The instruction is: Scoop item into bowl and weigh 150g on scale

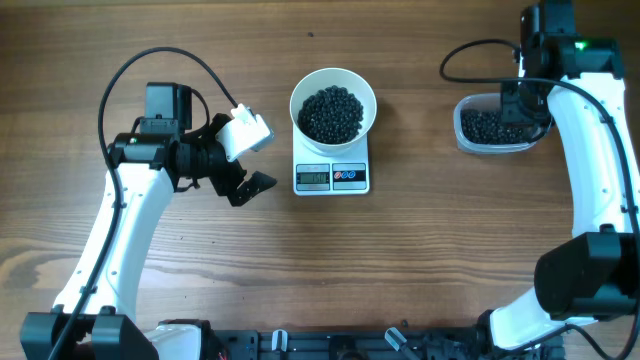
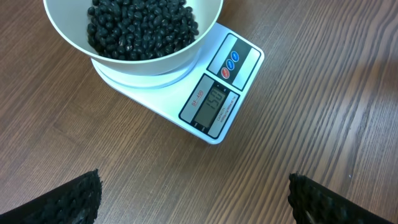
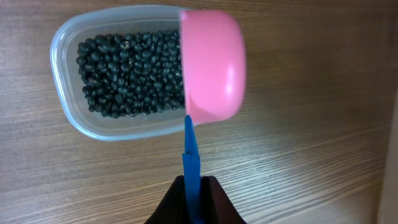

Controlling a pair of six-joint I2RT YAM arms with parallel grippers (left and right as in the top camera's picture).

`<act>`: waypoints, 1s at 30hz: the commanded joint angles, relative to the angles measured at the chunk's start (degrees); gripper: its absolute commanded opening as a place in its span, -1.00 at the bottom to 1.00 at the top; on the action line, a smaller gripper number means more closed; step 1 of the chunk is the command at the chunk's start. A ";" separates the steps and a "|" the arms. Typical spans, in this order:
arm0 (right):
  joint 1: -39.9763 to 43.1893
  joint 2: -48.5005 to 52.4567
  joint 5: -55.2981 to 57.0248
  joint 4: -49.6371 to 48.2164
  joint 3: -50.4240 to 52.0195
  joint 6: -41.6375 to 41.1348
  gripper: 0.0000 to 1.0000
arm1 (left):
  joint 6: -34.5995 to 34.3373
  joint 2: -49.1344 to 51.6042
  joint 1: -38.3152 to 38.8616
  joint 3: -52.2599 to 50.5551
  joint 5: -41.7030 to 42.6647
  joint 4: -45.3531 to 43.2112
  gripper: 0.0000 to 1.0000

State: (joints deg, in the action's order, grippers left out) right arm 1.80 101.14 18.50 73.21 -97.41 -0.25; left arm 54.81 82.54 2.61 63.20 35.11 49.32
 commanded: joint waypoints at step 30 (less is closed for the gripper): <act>13.49 -35.19 -37.05 -1.40 10.29 -19.71 0.99 | 0.94 -0.90 -0.28 -0.24 1.27 0.00 1.00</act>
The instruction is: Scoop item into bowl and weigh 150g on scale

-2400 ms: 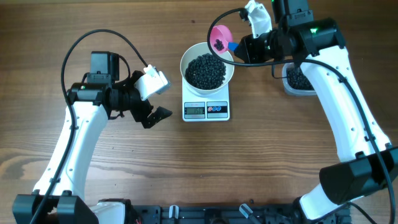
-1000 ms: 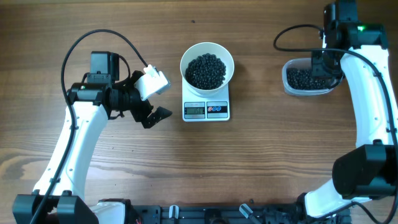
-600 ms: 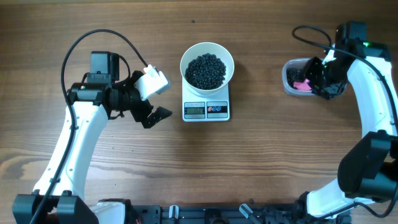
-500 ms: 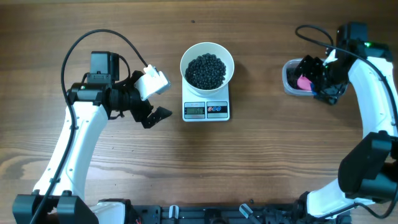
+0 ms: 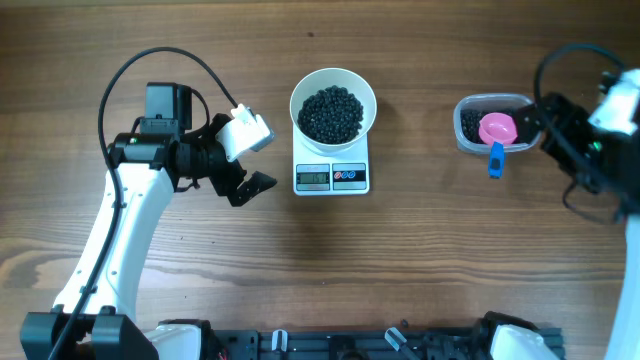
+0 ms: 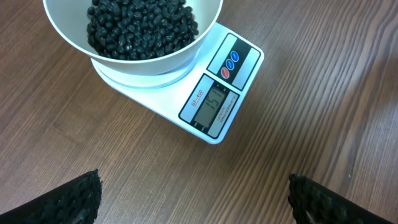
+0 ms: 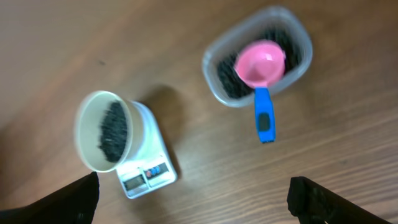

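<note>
A white bowl (image 5: 333, 108) full of black beans stands on the white scale (image 5: 332, 177), whose lit display (image 6: 209, 102) faces the front. The pink scoop (image 5: 497, 130) lies in the clear bean container (image 5: 495, 123), its blue handle (image 7: 263, 118) sticking out over the front rim. My right gripper (image 7: 193, 199) is open and empty, high up and to the right of the container, apart from the scoop. On the other side, my left gripper (image 5: 252, 158) hangs open and empty just left of the scale.
Bare wooden table (image 5: 420, 250) lies in front of the scale and between scale and container. A black cable (image 5: 160, 60) loops over the left arm.
My right gripper was shut on the scoop's blue handle over the container; now it is open and drawn back to the right, and the scoop rests in the container. The left arm is unmoved.
</note>
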Controlling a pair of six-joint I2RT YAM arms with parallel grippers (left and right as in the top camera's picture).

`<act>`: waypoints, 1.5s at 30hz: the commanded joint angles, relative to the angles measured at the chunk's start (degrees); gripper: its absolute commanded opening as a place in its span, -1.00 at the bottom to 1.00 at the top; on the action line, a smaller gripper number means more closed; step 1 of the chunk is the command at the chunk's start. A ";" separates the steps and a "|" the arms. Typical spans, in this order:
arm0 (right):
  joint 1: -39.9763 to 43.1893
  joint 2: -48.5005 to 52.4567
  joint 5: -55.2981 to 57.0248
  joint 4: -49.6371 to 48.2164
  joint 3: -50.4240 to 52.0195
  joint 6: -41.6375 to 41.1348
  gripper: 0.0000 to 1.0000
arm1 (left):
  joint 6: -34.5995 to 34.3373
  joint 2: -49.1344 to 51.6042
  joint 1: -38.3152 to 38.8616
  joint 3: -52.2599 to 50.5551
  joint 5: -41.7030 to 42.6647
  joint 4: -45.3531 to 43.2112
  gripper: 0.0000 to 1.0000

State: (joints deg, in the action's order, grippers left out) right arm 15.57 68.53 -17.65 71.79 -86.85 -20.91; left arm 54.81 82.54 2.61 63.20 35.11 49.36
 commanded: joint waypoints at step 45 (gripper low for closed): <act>-3.08 -68.35 2.73 -70.53 85.44 21.33 0.99 | 0.94 -0.90 -0.26 -0.24 1.25 -0.04 1.00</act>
